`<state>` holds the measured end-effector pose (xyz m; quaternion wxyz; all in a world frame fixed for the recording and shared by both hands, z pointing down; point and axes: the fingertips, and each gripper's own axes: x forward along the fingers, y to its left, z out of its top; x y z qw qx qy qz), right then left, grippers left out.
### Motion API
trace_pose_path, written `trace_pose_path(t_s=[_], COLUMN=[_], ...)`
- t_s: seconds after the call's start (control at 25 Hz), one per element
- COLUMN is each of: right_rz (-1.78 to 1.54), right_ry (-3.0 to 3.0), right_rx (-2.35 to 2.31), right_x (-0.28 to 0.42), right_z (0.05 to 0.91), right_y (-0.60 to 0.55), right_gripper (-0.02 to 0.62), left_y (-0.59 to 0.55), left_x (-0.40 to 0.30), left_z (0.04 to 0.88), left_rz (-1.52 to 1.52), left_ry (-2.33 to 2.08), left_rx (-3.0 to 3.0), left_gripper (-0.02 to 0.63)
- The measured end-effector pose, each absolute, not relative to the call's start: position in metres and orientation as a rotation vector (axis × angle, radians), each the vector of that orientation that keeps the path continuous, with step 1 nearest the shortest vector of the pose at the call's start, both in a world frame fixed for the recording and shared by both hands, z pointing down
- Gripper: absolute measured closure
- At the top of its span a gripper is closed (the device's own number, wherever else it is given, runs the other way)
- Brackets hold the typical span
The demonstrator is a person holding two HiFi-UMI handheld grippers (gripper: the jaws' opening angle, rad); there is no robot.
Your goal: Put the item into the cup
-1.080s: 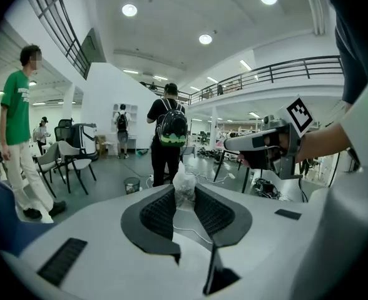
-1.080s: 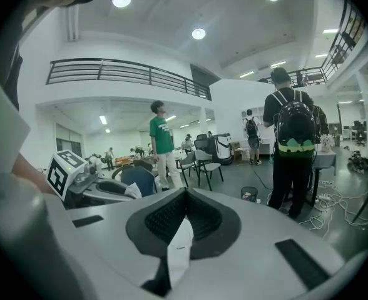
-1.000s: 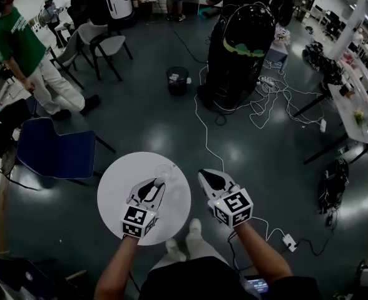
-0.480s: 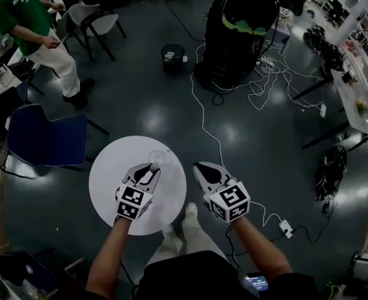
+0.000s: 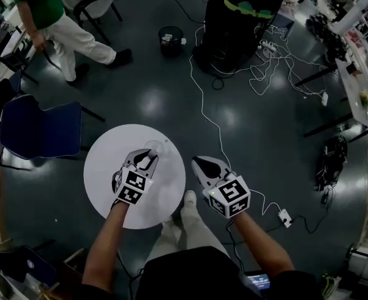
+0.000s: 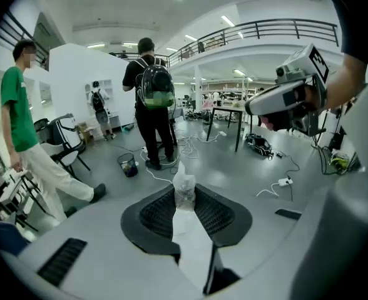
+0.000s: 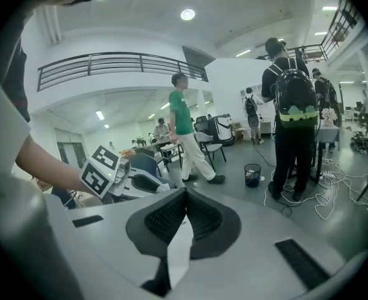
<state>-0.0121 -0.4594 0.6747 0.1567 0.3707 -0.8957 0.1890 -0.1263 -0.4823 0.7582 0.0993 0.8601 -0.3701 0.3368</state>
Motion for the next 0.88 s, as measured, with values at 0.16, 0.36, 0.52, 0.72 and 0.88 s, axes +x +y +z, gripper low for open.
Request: trace_pose_path(t_s=[0.16,0.36,0.52,0.72,0.88], right_rz=[0.557,0.591,0.616,0.646,0.667], right_ry=[-2.549,-2.532,-2.517,-2.5,-2.491], right_rx=[1.046,1.048,1.049,1.047,1.04], right_x=[-0.012,-0.013,-0.011,-0.008,-0.011], right_z=[0.688,0.701,0.71,0.722,0.73], right_y=[-0.463,-0.467,-0.471,-0.47,-0.469], right_gripper=[0.578,0.578,0.578,0.578,0.578], left_y=[-0.495,-0.508,-0.515,-0.512,-0.515], left_x=[-0.131,-0.132,-0.131,-0.131,-0.135], left_z=[0.778,0.797,0.809,0.825,0.833], left_rz=[1.136,1.218,1.25,1.301,1.316], left_ry=[-1.088,-1.06,-1.047,-1.032,-1.049], left_rx=[2.543,2.563,2.575,2.553,2.535], left_gripper=[0.506,0.506,0.506,0.506,0.506])
